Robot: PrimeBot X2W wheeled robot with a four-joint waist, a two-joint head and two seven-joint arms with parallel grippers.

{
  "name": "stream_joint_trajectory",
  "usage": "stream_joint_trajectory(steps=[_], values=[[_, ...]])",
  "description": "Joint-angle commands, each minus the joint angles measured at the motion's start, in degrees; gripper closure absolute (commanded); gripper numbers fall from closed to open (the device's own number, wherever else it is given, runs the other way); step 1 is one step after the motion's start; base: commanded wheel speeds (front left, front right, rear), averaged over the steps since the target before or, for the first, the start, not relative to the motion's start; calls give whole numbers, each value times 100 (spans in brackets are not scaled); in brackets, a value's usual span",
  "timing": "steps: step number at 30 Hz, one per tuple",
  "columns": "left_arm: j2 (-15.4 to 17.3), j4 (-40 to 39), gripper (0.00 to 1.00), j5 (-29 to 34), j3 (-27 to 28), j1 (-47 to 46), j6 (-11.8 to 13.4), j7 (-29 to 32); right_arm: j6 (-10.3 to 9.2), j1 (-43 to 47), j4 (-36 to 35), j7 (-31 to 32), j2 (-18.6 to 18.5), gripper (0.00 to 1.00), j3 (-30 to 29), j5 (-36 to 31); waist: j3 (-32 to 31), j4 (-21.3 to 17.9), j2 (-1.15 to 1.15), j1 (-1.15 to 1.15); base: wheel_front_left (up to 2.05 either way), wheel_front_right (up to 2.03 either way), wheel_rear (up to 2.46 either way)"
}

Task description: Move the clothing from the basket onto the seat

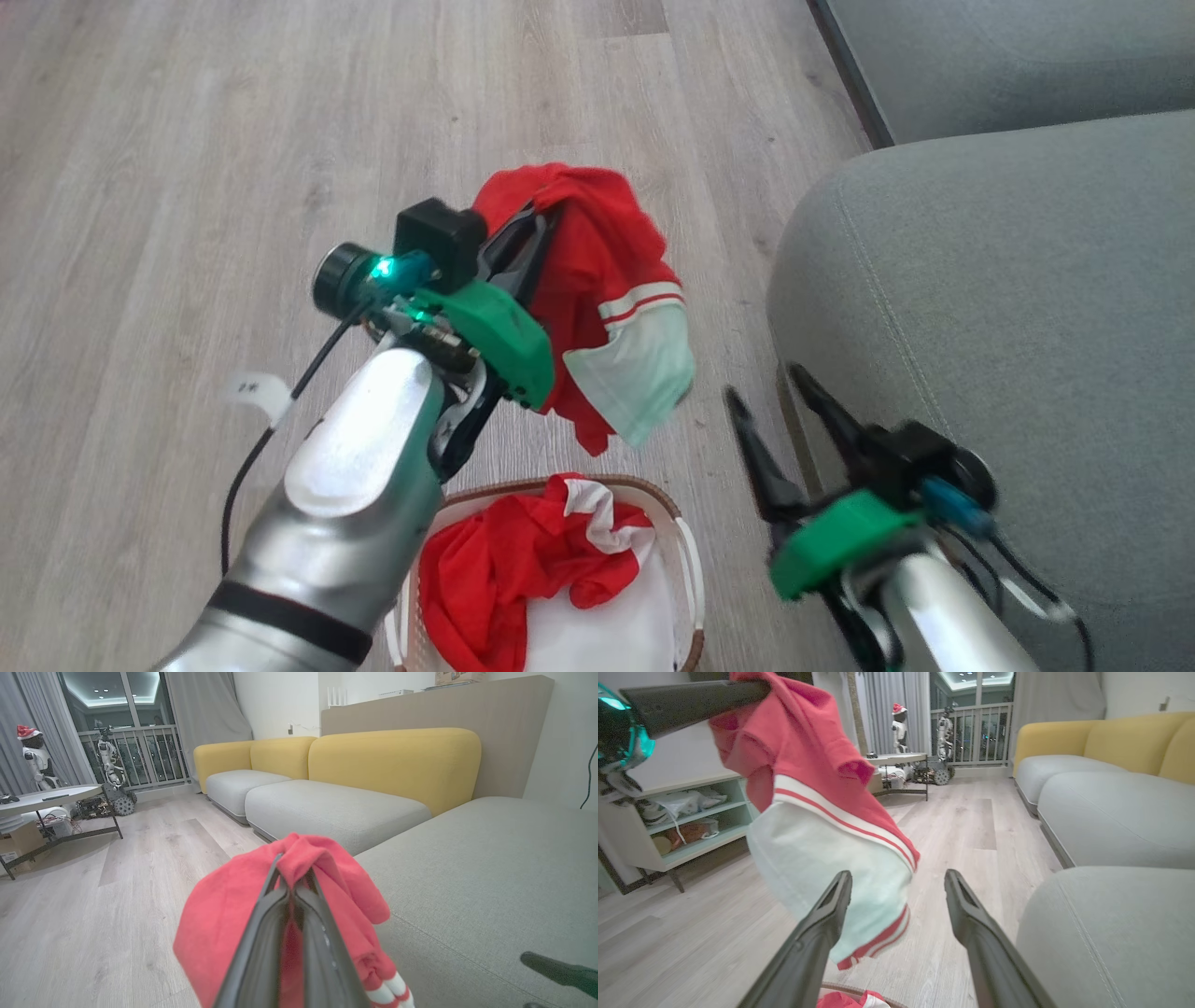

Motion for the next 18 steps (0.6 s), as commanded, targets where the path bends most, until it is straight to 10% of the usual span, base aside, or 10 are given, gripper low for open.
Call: stream_joint_trajectory(steps=[1,18], values=[[73,-224,100,-51,138,-464,19,27,-1,-428,-97,-54,-22,0,286,68,-8,18,0,0,0,0,0],[39,-461,100,-723,-834,-652,377,186,-1,-1557,883,-54,-22,0,1631,506,-67,406,0,0,0,0,0]])
